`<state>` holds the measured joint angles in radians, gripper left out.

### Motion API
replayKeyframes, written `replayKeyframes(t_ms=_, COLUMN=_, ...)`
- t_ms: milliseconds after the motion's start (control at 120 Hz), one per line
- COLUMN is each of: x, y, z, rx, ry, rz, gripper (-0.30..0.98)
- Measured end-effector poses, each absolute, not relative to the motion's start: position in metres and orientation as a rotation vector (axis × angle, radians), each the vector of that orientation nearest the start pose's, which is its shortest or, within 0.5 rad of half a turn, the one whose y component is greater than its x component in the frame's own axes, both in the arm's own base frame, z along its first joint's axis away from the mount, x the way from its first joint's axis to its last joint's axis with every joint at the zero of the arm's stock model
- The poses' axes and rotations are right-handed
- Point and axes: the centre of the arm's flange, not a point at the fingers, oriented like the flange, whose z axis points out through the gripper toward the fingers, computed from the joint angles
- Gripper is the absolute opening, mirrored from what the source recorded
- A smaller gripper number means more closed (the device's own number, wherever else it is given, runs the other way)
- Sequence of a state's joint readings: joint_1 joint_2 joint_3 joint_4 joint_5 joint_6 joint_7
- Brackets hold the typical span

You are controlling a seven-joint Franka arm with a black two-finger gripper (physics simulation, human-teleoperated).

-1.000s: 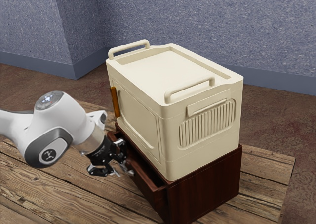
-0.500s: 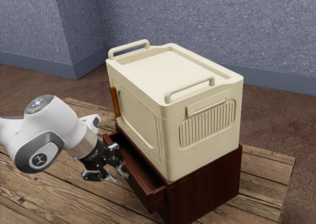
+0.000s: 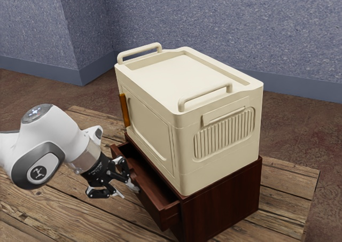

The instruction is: Pull the drawer handle with one arm to open the drawer

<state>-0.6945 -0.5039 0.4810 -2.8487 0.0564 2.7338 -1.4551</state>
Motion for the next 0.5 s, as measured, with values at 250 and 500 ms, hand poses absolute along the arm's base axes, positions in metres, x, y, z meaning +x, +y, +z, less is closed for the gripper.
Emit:
replayKeyframes(t_ms=250, x=0.365, y=-0.097, z=0.36, rx=-2.931, ry=-1.881, rz=-0.144, gripper=-0.06)
replayKeyframes(t_ms=500, x=0.352, y=-0.096, z=0.362, rx=-2.955, ry=-1.818, rz=-0.148, gripper=-0.07)
